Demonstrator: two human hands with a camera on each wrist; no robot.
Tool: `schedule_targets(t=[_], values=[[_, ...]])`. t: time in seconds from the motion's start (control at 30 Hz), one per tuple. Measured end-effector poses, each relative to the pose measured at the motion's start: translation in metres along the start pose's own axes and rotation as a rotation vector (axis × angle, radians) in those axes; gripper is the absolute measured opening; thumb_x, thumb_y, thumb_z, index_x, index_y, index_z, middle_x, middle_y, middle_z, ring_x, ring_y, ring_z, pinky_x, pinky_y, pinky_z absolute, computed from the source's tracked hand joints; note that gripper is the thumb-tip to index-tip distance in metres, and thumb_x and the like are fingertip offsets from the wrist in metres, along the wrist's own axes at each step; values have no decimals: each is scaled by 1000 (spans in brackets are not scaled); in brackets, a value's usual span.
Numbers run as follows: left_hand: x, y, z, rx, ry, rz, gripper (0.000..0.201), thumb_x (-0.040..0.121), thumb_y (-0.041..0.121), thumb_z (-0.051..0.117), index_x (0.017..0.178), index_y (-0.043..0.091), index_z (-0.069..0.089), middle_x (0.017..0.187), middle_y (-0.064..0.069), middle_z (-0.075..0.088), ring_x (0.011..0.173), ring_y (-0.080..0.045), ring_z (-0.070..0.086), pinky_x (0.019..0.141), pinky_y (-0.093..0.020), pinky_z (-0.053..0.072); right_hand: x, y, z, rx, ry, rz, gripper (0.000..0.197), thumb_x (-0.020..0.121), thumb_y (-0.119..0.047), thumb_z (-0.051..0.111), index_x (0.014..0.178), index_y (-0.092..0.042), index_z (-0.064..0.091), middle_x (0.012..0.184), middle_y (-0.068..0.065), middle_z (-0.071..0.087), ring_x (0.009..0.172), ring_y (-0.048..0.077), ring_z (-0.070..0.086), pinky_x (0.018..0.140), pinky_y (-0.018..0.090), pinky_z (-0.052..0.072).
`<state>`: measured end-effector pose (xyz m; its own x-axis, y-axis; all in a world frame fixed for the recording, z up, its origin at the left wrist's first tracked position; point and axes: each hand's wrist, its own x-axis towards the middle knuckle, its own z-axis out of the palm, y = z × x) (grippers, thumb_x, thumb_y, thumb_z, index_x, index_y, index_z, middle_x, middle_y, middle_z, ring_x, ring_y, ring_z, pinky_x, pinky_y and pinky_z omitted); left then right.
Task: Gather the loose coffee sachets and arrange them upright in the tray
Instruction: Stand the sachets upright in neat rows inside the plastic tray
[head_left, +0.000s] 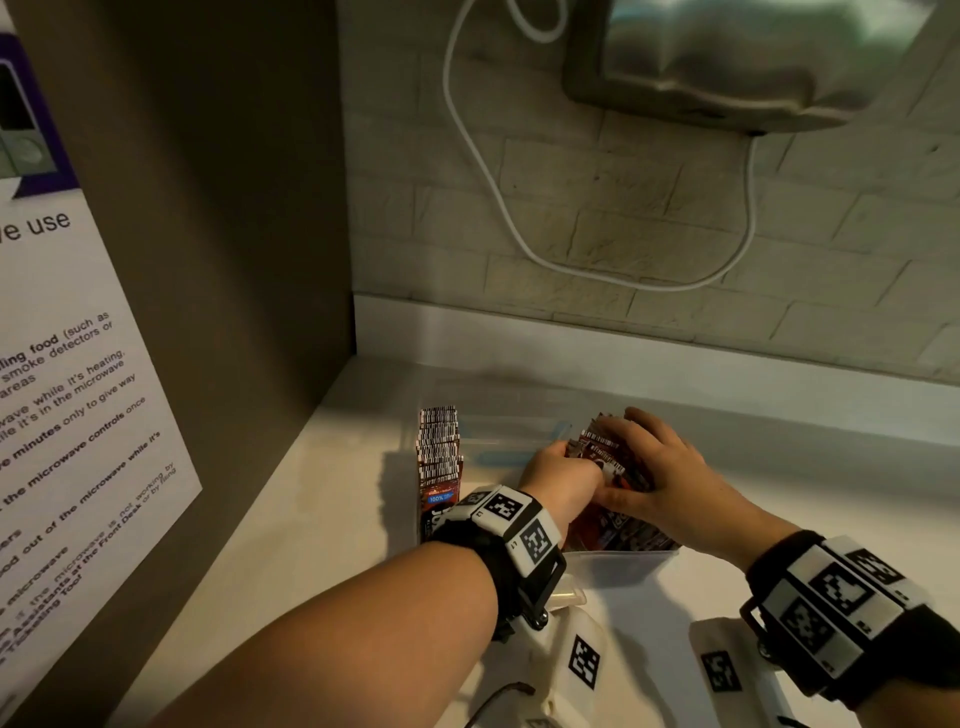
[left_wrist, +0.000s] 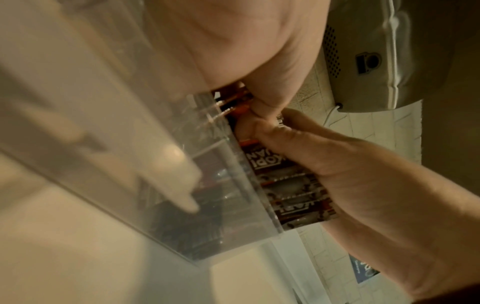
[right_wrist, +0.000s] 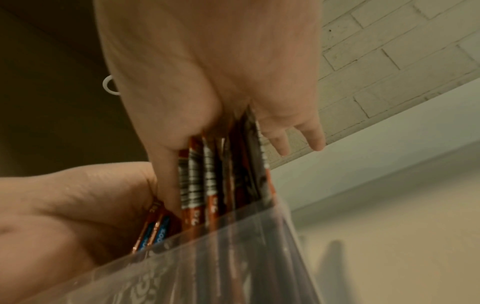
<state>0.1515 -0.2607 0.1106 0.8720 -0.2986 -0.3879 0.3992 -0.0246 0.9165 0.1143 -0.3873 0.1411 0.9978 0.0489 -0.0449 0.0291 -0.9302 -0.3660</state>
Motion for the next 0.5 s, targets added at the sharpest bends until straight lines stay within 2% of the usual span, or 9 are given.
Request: schedule_targets(t=[0.1,0.2,0.27,0.37,0.43,0.5], values=[[-2,0,1,-61,12,2,42,59,5,51,94,24,63,97,-14,67,96,-36,64,88,-54,53,3,0,1,-1,8,13,81,78,-55,65,144,-48,20,157,-6,13,142,27,23,107,56,34],[0,-1,0,-54,50,24,41,67,-1,50,99,22,61,100,-13,65,99,-34,61,92,-50,52,4,-1,4,0,4,13,83,81,-42,68,146,-44,17,158,-3,11,141,29,27,107,51,38],[2,-2,-1,-53,83,27,35,72,-6,48,90,22,60,94,-11,64,98,-34,61,92,-48,52,4,0,5,-8,-2,-1,84,82,-33,68,148,-43,16,158,-1,9,141,30,27,107,49,39],[3,-2,-2,-62,110,32,31,72,-7,45,81,19,59,87,-11,63,94,-33,61,91,-49,52,3,1,4,-7,-12,-22,88,83,-28,67,146,-50,10,159,-3,4,142,30,26,106,49,41],[3,-1,-3,-64,121,29,30,72,-6,45,82,19,59,90,-11,64,95,-33,61,91,-49,52,3,1,3,-13,-25,-29,92,83,-26,66,144,-55,5,160,-5,0,143,30,23,106,50,41],[3,-1,-4,-66,129,16,29,72,-5,45,82,19,58,92,-11,64,96,-33,61,91,-48,51,4,1,4,-44,-47,-16,87,84,-26,64,144,-56,9,160,-7,-4,144,30,19,107,49,40]])
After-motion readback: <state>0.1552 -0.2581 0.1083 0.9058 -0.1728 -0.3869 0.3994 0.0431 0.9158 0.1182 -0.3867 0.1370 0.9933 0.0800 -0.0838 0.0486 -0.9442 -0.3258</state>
